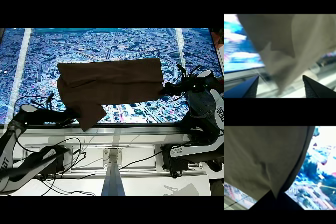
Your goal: Fold the clothes and pants, and hang the long-sleeved shirts on hangers.
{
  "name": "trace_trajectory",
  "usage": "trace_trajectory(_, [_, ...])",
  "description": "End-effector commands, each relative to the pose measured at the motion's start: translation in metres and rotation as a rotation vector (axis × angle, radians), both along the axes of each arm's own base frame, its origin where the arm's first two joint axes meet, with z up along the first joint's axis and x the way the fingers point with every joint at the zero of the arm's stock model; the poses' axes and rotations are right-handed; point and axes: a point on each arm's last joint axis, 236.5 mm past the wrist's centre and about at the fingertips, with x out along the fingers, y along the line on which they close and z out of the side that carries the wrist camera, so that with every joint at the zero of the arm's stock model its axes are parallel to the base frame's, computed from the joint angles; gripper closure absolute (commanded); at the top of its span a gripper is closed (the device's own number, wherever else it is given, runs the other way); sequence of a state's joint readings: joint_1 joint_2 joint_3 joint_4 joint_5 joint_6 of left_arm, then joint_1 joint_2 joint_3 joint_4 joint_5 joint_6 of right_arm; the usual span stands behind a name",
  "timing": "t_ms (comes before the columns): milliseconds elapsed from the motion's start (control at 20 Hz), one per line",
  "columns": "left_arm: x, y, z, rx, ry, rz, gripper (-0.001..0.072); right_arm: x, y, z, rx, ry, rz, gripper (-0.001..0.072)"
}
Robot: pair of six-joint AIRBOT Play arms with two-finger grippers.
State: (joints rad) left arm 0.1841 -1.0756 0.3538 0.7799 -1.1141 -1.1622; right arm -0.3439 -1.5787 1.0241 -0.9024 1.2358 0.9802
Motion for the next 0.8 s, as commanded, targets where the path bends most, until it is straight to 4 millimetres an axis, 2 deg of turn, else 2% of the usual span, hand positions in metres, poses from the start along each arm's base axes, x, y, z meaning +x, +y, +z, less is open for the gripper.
trace_trajectory(0, [0.000, -0.017, -0.021, 0.056, -0.022, -0.068, 0.0308, 0.003, 0.000, 0.005, -0.003, -0.020, -0.002, 0.0700])
trace_trajectory(100, [0.021, -0.014, -0.024, 0.094, -0.087, -0.018, 0.0606, 0.001, 0.001, 0.006, 0.002, -0.016, 0.001, 0.0700])
trace_trajectory(150, [0.033, -0.009, -0.022, 0.109, -0.120, 0.001, 0.0688, 0.001, 0.002, 0.007, 0.002, -0.017, 0.003, 0.0700])
trace_trajectory(250, [0.065, 0.000, -0.004, 0.119, -0.215, 0.010, 0.0690, 0.007, -0.002, 0.014, -0.022, -0.060, 0.002, 0.0701])
trace_trajectory(300, [0.083, 0.005, 0.013, 0.120, -0.273, 0.013, 0.0690, 0.013, -0.005, 0.024, -0.044, -0.104, -0.009, 0.0701])
trace_trajectory(400, [0.112, 0.012, 0.053, 0.116, -0.384, 0.006, 0.0690, 0.020, -0.008, 0.054, -0.080, -0.195, -0.017, 0.0702])
trace_trajectory(450, [0.120, 0.016, 0.072, 0.128, -0.434, -0.010, 0.0691, 0.019, -0.009, 0.070, -0.098, -0.235, -0.009, 0.0701])
trace_trajectory(600, [0.119, 0.039, 0.111, 0.192, -0.494, 0.036, 0.0691, 0.008, -0.010, 0.126, -0.165, -0.351, -0.001, 0.0701])
trace_trajectory(700, [0.101, 0.050, 0.132, 0.223, -0.509, 0.056, 0.0691, -0.008, -0.002, 0.159, -0.170, -0.392, -0.013, 0.0701])
trace_trajectory(750, [0.092, 0.048, 0.145, 0.218, -0.525, 0.056, 0.0691, -0.019, 0.003, 0.174, -0.165, -0.405, -0.013, 0.0701])
